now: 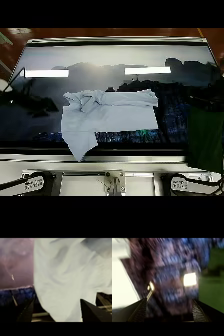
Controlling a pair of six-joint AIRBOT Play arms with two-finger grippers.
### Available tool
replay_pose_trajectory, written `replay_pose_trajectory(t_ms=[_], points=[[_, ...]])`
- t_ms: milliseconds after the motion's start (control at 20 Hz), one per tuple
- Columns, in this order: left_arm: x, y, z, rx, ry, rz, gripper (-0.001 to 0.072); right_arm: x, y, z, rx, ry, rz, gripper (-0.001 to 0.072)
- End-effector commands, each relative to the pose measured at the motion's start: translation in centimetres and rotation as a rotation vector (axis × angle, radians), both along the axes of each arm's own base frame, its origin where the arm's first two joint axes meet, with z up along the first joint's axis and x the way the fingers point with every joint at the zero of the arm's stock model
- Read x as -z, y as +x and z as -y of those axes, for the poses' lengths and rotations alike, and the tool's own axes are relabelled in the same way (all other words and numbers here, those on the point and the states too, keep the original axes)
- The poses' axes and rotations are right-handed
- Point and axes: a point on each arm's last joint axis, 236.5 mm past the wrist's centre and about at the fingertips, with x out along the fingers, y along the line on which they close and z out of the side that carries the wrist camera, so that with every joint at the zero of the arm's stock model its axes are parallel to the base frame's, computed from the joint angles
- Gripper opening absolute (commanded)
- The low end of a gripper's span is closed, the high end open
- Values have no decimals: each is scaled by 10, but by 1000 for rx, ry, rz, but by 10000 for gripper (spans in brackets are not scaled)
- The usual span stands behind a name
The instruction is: Fold the shirts.
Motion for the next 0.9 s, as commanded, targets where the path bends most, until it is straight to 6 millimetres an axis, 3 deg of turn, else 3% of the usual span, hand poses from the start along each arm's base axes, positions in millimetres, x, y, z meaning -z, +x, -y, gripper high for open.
replay_pose_trajectory(t_ms=[0, 150, 500, 550, 600, 650, 800, 850], points=[[40, -58, 6, -112, -104, -66, 711, 13, -50, -22, 90, 325, -104, 663], [63, -53, 19, -185, -143, -37, 710, 24, -41, -47, 134, 454, -65, 662], [97, -38, 32, -189, -120, -45, 706, 38, -14, -59, 87, 361, 12, 661], [100, -36, 36, -202, -135, -53, 629, 40, -11, -61, 75, 342, 18, 661], [101, -32, 40, -226, -160, -57, 386, 44, -9, -66, 61, 330, 21, 661], [100, -28, 44, -234, -184, -49, 218, 50, -9, -72, 50, 323, 18, 661], [88, -23, 57, -198, -248, -11, 53, 77, -23, -91, 61, 358, -33, 671], [87, -24, 58, -190, -254, -14, 40, 90, -31, -92, 73, 368, -70, 671]])
